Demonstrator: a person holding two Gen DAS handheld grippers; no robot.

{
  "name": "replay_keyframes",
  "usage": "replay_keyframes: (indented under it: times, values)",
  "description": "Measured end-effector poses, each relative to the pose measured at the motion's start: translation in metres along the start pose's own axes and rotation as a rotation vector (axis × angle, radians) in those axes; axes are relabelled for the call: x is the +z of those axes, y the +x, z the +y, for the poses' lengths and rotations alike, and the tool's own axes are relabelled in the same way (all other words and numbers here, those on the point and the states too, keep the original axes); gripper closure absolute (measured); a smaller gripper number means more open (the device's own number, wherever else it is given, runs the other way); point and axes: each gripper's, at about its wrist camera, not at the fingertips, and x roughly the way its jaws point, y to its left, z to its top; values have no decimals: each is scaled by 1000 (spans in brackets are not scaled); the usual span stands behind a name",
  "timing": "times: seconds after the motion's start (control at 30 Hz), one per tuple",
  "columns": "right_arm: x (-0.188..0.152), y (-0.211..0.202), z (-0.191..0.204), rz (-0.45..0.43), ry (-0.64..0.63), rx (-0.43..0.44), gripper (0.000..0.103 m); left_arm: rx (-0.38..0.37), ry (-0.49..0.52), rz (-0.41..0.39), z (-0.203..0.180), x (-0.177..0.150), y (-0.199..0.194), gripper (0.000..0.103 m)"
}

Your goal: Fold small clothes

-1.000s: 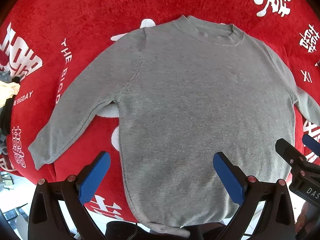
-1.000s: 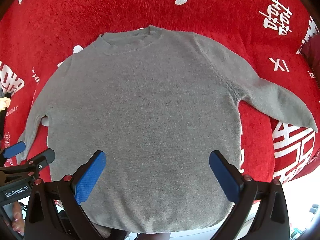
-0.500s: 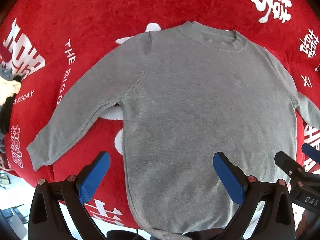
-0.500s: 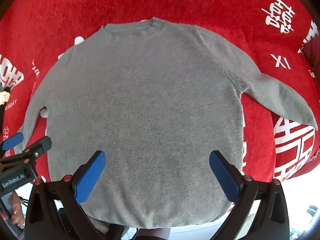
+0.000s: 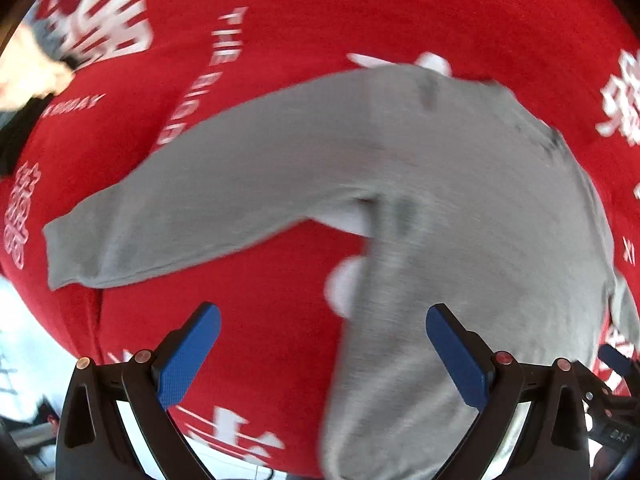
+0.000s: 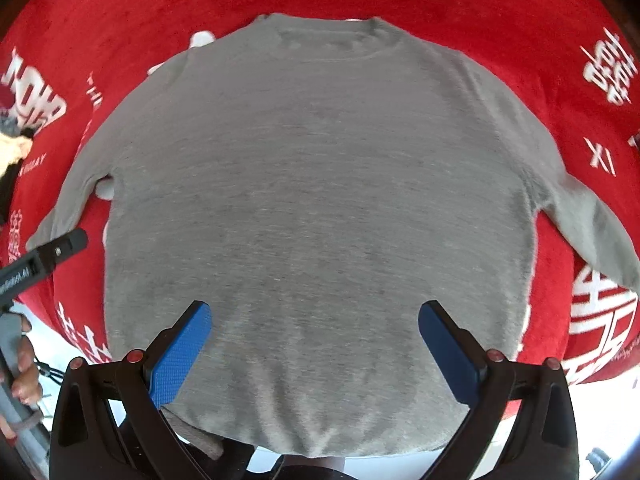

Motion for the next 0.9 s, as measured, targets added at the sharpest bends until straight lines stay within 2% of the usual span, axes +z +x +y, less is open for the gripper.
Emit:
replay_keyframes:
  times: [0.1, 0.17, 0.2, 0.37, 0.5, 0.6, 0.67, 0.8, 0.87, 0.9]
  values:
    - [5, 7, 17, 2, -44, 3, 0, -28, -81, -2, 36, 3, 5, 0]
    - [8, 9, 33, 5, -82, 12, 0, -86, -167, -6, 65, 2, 8, 0]
    - [9, 10, 39, 6, -99, 18, 0, -112, -236, -16, 87, 1, 11, 0]
    - [17, 18, 73, 7, -173, 42, 0, -151, -523, -81, 176, -13, 22, 0]
    - [20, 26, 92, 20, -212, 50, 0, -182, -686, -86, 225, -27, 42, 0]
    - [19, 27, 100, 30, -236, 55, 0, -239, -749, -72, 238, -34, 59, 0]
    - [21, 31, 108, 33, -254, 51, 0, -254, -764, -97, 239, -32, 63, 0]
    - [22, 33, 117, 34, -269, 50, 0, -336, -775, -145, 237, -16, 67, 0]
    - [23, 33, 121, 36, -276, 53, 0, -337, -776, -150, 237, -10, 69, 2]
    - [24, 33, 125, 36, -279, 52, 0, -316, -781, -151, 237, -6, 70, 6]
